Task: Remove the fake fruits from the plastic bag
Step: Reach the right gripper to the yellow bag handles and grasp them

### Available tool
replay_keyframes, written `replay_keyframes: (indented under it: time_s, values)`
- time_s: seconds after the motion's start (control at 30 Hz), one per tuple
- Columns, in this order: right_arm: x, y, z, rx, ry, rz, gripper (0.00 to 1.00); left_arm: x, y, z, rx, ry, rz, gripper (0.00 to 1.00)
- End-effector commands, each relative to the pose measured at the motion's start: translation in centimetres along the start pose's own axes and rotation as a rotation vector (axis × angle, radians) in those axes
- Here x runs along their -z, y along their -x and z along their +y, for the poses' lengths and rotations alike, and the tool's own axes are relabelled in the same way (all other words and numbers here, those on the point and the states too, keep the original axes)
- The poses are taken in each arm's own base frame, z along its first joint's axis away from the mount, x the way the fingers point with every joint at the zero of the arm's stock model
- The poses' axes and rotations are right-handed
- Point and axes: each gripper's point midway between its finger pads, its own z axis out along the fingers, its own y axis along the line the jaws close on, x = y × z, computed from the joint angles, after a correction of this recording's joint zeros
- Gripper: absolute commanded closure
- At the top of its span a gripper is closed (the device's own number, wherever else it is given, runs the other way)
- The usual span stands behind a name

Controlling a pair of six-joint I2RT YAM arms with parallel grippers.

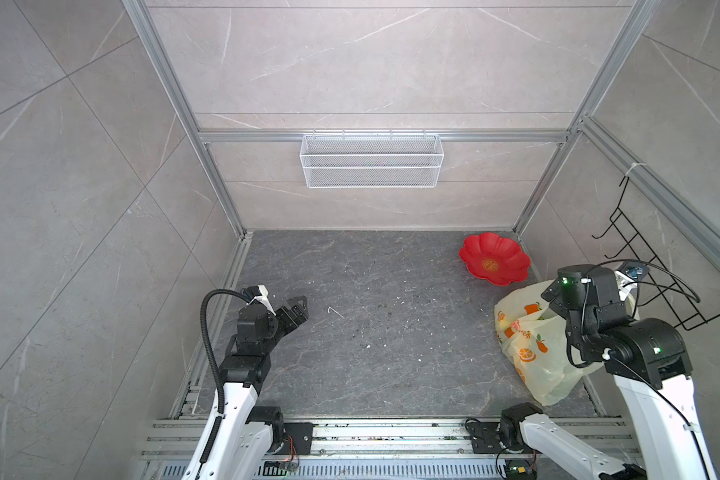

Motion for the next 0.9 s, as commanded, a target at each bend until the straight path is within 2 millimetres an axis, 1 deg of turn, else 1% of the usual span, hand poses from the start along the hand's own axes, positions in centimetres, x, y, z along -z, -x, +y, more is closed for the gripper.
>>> replay_keyframes:
  time_s: [0.0,0.1,0.2,0.33,0.47,0.57,0.73,0.8,0.87]
  values:
    - [-1.7,-0.4,0.1,-0.022,-0.030,0.033,0.00,0.3,0.7,-1.2,0.000,-0.056,-0.025,0.00]
    - [-3.2,-0.6,0.6,-0.035,-0.019,0.049,0.00,0.2,0.5,-1.2,0.002,-0.060,-0.019,0.00]
    - [-4.3,-0.2,1.7,-0.047,0.026,0.047,0.00,0.1,0.4,-1.2,0.003,-0.065,-0.015,0.00]
    - [-6.0,0.8,2.6,-0.066,0.048,0.036,0.00,-0.1,0.3,-1.2,0.006,-0.066,-0.009,0.00]
    - [-8.2,1.0,2.9,-0.081,0.032,0.065,0.00,-0.2,0.1,-1.0,0.007,-0.062,-0.003,0.00]
    - [-9.2,1.2,3.5,-0.086,0.035,0.070,0.02,-0.2,0.2,-1.2,0.006,-0.065,-0.002,0.00]
    - [-10.0,1.5,4.6,-0.080,0.054,0.090,0.15,-0.4,0.3,-1.4,0.006,-0.071,0.004,0.00]
    - [-10.3,1.4,5.2,-0.076,0.073,0.097,0.23,-0.5,0.3,-1.5,0.008,-0.073,0.010,0.00]
    - [-10.5,1.3,5.6,-0.066,0.092,0.106,0.36,-0.5,0.2,-1.4,0.010,-0.072,0.014,0.00]
